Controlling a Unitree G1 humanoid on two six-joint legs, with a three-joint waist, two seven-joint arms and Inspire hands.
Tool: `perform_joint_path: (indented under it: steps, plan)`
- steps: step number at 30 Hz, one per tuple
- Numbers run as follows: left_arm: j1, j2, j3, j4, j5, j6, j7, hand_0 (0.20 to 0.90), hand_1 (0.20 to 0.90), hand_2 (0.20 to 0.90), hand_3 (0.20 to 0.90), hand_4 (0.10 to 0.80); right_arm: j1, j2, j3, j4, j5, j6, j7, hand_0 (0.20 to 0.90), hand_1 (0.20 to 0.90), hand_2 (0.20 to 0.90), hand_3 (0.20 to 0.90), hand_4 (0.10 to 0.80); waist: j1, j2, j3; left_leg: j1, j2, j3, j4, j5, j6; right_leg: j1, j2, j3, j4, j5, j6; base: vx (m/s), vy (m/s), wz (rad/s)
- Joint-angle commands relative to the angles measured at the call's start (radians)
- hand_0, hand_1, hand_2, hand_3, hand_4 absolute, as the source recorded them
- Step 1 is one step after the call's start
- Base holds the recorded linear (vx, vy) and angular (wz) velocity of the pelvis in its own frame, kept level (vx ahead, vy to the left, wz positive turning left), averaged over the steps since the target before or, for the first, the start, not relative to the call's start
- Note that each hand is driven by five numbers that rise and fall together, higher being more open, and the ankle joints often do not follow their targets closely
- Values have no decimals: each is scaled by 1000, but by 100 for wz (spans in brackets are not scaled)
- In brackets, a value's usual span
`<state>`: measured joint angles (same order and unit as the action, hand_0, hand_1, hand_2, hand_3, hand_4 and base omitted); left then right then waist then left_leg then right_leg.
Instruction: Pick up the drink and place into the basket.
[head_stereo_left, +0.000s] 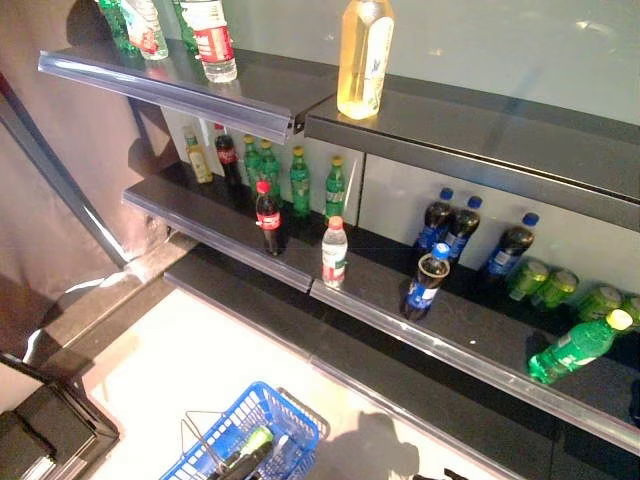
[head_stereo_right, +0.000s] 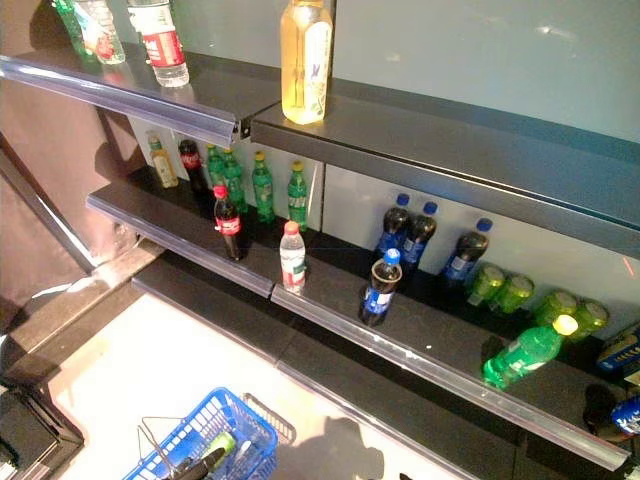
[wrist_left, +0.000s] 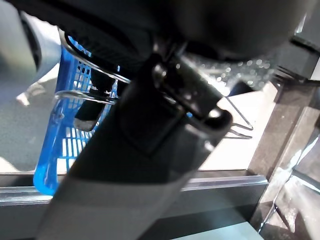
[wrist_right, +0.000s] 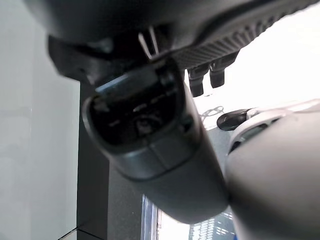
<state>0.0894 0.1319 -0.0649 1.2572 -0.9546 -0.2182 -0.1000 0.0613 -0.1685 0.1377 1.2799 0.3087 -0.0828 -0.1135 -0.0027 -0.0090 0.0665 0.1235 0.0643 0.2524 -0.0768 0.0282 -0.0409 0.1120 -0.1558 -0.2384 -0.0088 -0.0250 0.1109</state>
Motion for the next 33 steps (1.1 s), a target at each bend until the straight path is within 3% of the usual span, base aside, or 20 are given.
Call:
perform_joint_path:
  steps: [1, 14, 23, 24, 28, 29, 33]
  plan:
    - [-78, 3, 20, -36, 18, -77, -43, 300, 300, 300, 200, 100, -14, -21, 28, 47, -6, 6, -16, 900, 900, 900, 900, 800, 12, -7, 29, 17, 28, -6, 40, -51, -12, -1, -53, -27, -37, 91, 30, 0, 0, 0]
    - [-70, 5, 38, -33, 12, -88, -66, 300, 300, 300, 200, 100, -11, -19, 27, 52, -30, -4, -15, 900, 900, 900, 900, 800, 22, -14, 29, 22, 26, -9, 30, -50, -8, 6, -51, -35, -40, 89, 29, 0, 0, 0]
    - [-71, 3, 27, -51, 28, -74, -43, 300, 300, 300, 200, 100, -20, -29, 105, -21, -174, -118, -47, 900, 900, 900, 900, 800, 26, -20, 30, 20, 28, -14, 48, -60, -7, 8, -55, -33, -30, 82, 29, 0, -5, 0]
    - [-69, 6, 28, -70, 45, -59, -28, 300, 300, 300, 200, 100, -21, -40, 140, -82, -224, -172, -42, 900, 900, 900, 900, 800, 28, -26, 31, 17, 29, -17, 56, -63, -7, 7, -54, -32, -28, 82, 30, -4, -35, 0]
    - [-60, 11, 26, -111, 56, -46, -5, 300, 300, 300, 200, 100, -16, -64, 182, -203, -251, -182, -37, 900, 900, 900, 900, 800, 29, -33, 36, 15, 32, -19, 63, -65, -8, 8, -54, -31, -27, 82, 30, -14, -48, 0]
    - [-37, 22, 24, -186, 71, -19, 25, 300, 300, 300, 200, 100, 3, -120, 231, -478, -295, -144, -56, 900, 900, 900, 900, 800, 27, -44, 43, 7, 36, -20, 77, -66, -8, 4, -55, -29, -27, 85, 31, -36, -72, -2]
    - [3, 41, 20, -248, 67, 7, 46, 300, 300, 300, 200, 100, 30, -240, 257, -817, -418, -176, -117, 900, 900, 900, 900, 800, 14, -49, 42, 7, 40, -16, 78, -68, -10, 2, -53, -29, -33, 88, 33, -21, -52, 2]
